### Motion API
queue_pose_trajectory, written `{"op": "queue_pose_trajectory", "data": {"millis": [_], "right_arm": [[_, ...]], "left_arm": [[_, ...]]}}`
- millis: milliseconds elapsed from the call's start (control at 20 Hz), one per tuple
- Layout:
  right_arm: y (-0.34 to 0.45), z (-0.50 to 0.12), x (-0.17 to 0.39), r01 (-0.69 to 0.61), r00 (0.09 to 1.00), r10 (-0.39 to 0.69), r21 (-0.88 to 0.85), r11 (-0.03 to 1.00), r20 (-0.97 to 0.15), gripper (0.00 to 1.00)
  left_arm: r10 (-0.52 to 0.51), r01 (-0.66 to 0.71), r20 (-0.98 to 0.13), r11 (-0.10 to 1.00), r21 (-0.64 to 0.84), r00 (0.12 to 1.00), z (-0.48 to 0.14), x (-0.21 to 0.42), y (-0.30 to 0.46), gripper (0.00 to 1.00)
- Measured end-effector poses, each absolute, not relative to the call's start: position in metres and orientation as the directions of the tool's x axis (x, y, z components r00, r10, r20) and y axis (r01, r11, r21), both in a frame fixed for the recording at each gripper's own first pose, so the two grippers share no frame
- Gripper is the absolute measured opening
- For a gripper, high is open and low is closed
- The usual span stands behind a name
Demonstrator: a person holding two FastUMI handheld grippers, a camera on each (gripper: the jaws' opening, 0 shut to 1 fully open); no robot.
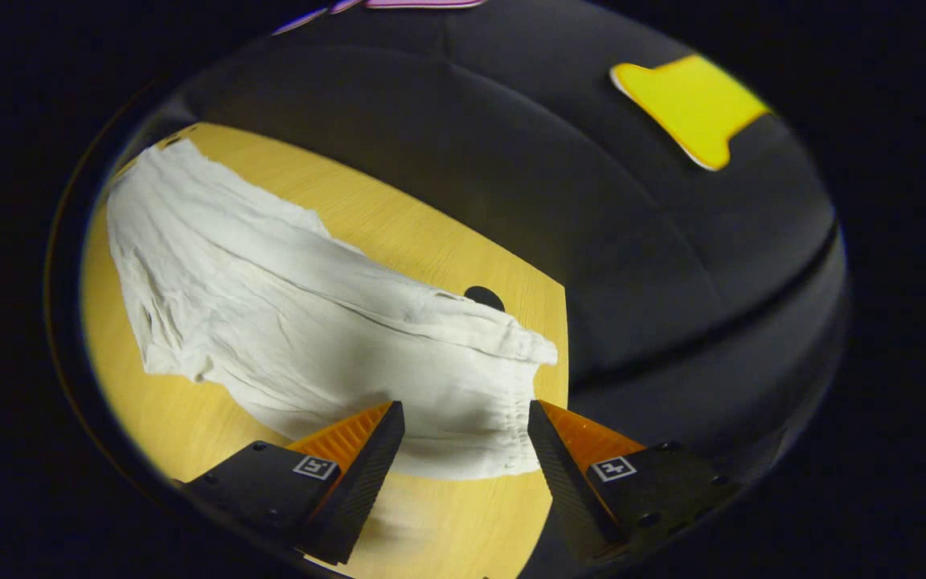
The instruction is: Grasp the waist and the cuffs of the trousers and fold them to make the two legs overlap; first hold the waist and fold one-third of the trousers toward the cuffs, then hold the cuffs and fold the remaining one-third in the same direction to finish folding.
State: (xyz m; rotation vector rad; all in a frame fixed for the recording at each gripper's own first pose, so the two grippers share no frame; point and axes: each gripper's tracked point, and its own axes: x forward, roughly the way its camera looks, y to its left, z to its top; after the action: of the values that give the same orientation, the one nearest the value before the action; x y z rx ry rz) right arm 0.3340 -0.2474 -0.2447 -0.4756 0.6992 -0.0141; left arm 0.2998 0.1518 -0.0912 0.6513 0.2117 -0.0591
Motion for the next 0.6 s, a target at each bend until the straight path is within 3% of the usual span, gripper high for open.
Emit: {"op": "queue_pose_trajectory", "data": {"millis": [350,600], "right_arm": [[-0.263,-0.245,0.311,0.097,0.795,-0.159,-0.136,0.986,-0.585,0.98],[-0.275,-0.249,0.315,0.279,0.797,-0.203,0.049,0.959,-0.569,0.98]], "left_arm": [[0.058,0.019,-0.209,0.937,0.35,0.976,-0.081,0.212,0.151,0.94],[0.138,-0.103,-0.239,0.983,0.153,0.961,-0.087,0.167,0.17,0.95]]}}
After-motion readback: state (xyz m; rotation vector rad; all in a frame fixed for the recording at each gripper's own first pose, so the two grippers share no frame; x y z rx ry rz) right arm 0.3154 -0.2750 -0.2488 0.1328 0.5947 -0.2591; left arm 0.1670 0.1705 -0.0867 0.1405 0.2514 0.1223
